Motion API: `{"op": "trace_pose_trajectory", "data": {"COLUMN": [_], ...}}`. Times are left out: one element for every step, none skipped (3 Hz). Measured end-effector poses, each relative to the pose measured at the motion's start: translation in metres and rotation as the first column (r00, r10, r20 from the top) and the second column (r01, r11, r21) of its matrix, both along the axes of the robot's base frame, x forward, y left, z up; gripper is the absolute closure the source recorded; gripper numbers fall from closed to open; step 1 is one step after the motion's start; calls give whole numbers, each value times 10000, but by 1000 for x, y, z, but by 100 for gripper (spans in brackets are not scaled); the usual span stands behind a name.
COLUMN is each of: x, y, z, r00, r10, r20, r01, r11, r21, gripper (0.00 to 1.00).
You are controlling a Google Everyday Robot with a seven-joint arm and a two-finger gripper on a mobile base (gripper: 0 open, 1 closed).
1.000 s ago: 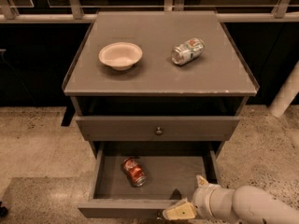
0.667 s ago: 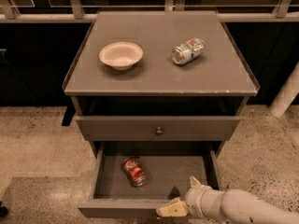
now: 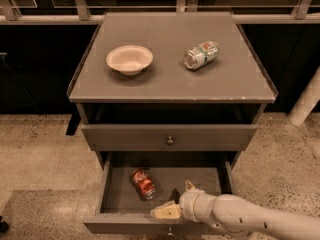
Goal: Pick coke can from middle drawer and place on counter
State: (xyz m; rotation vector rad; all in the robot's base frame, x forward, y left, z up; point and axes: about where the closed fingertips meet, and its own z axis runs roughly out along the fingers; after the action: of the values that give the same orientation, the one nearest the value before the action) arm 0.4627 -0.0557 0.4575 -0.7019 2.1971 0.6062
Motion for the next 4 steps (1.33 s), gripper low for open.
{"op": "trace_pose_trajectory", "data": {"x": [0,21,46,66], "y": [2,24,51,74], "z": [-1,-11,-21,-31], "r00": [9998,9994,9990,9983], "r10": [-193,-249,16,217], "r20": [16,248,441,547], "r01": [193,236,-56,-279], "r11": [9998,9984,9958,9930], "r21": [81,515,914,1145], "gripper": [0,0,0,0]}}
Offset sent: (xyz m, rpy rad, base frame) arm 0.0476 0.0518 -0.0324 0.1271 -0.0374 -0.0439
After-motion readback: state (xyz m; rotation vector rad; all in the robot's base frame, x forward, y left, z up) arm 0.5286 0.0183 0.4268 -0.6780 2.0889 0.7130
